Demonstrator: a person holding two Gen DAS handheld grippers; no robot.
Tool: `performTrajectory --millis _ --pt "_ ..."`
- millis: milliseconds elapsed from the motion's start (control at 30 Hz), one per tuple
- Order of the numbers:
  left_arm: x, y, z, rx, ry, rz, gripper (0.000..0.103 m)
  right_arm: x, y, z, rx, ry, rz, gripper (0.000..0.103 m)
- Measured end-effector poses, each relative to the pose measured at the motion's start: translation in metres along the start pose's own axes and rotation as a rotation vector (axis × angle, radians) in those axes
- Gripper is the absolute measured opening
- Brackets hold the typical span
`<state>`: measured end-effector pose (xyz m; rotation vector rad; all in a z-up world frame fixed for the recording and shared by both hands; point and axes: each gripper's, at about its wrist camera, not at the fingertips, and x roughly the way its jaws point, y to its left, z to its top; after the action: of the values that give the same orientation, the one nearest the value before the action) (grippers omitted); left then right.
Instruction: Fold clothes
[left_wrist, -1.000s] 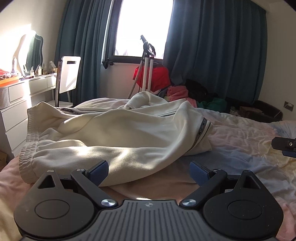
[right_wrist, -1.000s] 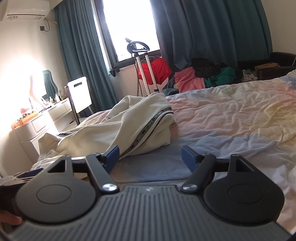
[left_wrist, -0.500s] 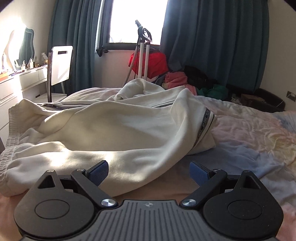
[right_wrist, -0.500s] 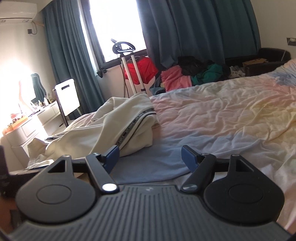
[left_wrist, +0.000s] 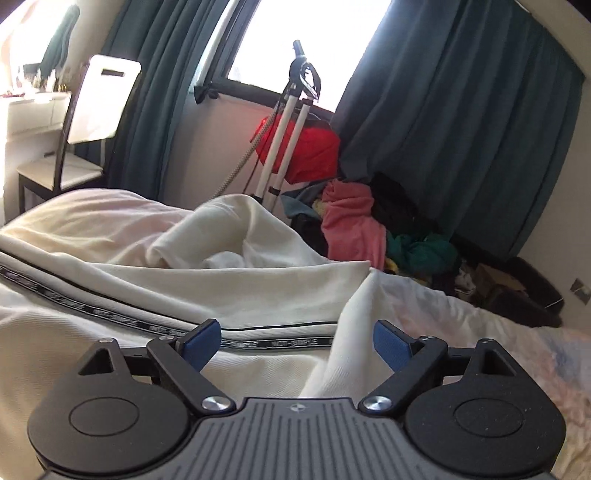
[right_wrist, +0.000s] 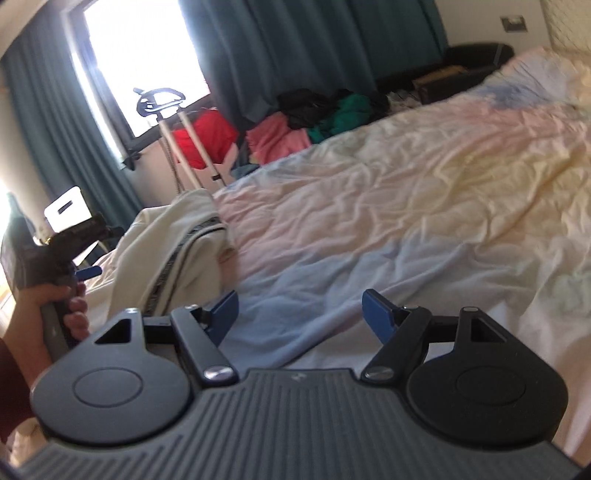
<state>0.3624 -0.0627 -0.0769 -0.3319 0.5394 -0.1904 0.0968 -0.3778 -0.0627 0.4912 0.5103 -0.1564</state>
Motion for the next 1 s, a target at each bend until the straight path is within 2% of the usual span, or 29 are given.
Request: performTrajectory --millis 33,133,200,233,267,333,400,533,600,700,800,867,900,1000 --pt "0.010 -0.004 0.003 0.000 0.015 -0.022 0.075 0.008 -0.003 0.000 0.016 0.015 -0.005 0.076" --pt "0.040 -0.026 0.001 0.091 0.089 -0.027 0.070 0.023 -0.004 -0.002 0.019 0.029 -0.007 0.076" --pt "0.038 -0.041 -0.009 0.177 0.084 -0.026 0.040 0.031 -0.003 -0.005 0.004 0.035 -0.017 0.076" --pt "0.036 -0.049 -0.014 0.221 0.079 -0.025 0.018 0.036 -0.003 -0.007 0.001 0.043 -0.025 0.076" --pt "0.034 -0.057 -0.019 0.265 0.075 -0.024 0.004 0.041 -0.003 -0.009 0.005 0.053 -0.031 0.076" --pt "0.030 -0.072 -0.029 0.353 0.065 -0.023 0.003 0.047 -0.004 -0.011 0.020 0.072 -0.032 0.076" --pt "0.001 -0.085 -0.035 0.405 0.041 -0.065 0.002 0.049 -0.001 -0.013 0.014 0.073 -0.029 0.076" --pt "-0.083 -0.095 -0.051 0.466 -0.006 -0.162 0.002 0.043 0.007 -0.016 -0.012 0.054 -0.013 0.076" --pt "-0.128 -0.090 -0.067 0.485 -0.017 -0.184 0.002 0.037 0.012 -0.018 -0.027 0.044 0.006 0.076" --pt "-0.187 -0.068 -0.095 0.458 -0.010 -0.180 0.002 0.028 0.020 -0.021 -0.053 0.027 0.043 0.076" --pt "-0.231 -0.040 -0.130 0.428 0.020 -0.159 0.002 0.018 0.025 -0.026 -0.042 0.027 0.128 0.076" --pt "-0.250 -0.025 -0.151 0.420 0.026 -0.113 0.002 0.013 0.027 -0.028 -0.010 0.039 0.195 0.076" --pt "-0.254 -0.016 -0.155 0.381 0.038 -0.100 0.002 0.011 0.027 -0.029 0.012 0.048 0.225 0.076" --pt "-0.255 -0.005 -0.154 0.291 0.053 -0.089 0.002 0.007 0.025 -0.029 0.098 0.082 0.309 0.074"
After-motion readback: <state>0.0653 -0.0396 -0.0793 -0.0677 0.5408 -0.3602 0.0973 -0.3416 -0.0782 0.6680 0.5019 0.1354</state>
